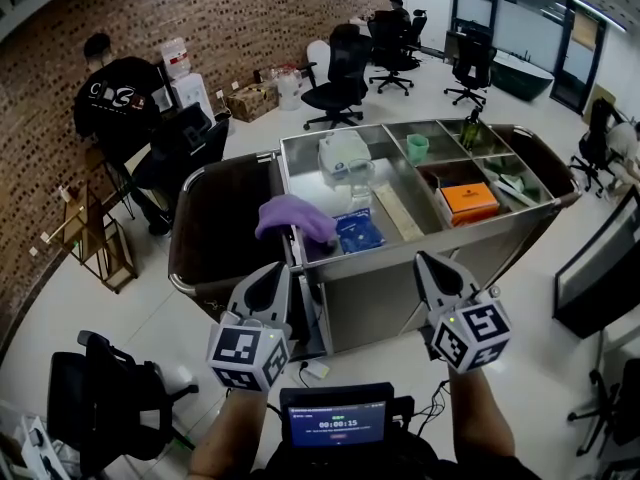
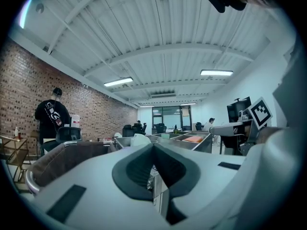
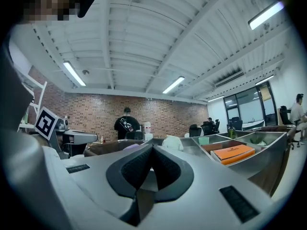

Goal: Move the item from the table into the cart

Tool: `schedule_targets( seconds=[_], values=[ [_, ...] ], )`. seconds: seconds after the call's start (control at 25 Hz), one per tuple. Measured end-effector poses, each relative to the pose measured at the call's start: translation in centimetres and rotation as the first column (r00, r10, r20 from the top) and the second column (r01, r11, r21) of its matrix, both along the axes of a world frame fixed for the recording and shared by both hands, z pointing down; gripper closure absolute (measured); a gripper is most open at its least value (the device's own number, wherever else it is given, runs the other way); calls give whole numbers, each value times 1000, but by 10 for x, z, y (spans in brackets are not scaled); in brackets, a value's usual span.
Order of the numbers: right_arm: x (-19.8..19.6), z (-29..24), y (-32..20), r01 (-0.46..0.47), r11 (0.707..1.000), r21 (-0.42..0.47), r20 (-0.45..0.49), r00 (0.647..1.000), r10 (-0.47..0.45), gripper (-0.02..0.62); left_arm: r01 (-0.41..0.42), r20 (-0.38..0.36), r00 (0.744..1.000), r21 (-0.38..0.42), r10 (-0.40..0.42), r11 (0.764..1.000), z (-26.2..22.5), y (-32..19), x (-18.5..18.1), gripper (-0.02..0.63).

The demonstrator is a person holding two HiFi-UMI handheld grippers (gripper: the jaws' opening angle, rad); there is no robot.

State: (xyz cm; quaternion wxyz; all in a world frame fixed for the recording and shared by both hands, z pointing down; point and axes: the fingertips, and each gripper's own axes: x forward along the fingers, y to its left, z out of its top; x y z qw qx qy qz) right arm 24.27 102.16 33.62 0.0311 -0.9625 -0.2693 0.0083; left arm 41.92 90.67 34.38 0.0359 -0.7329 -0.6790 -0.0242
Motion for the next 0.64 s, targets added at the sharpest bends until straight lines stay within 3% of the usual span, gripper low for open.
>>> schedule_targets(
  seconds=[0.64],
  values=[
    [-4, 5, 1, -5, 1000, -8, 28, 1000, 5, 588, -8, -18, 1000, 11, 9, 1000, 3, 0, -4, 598]
  ],
)
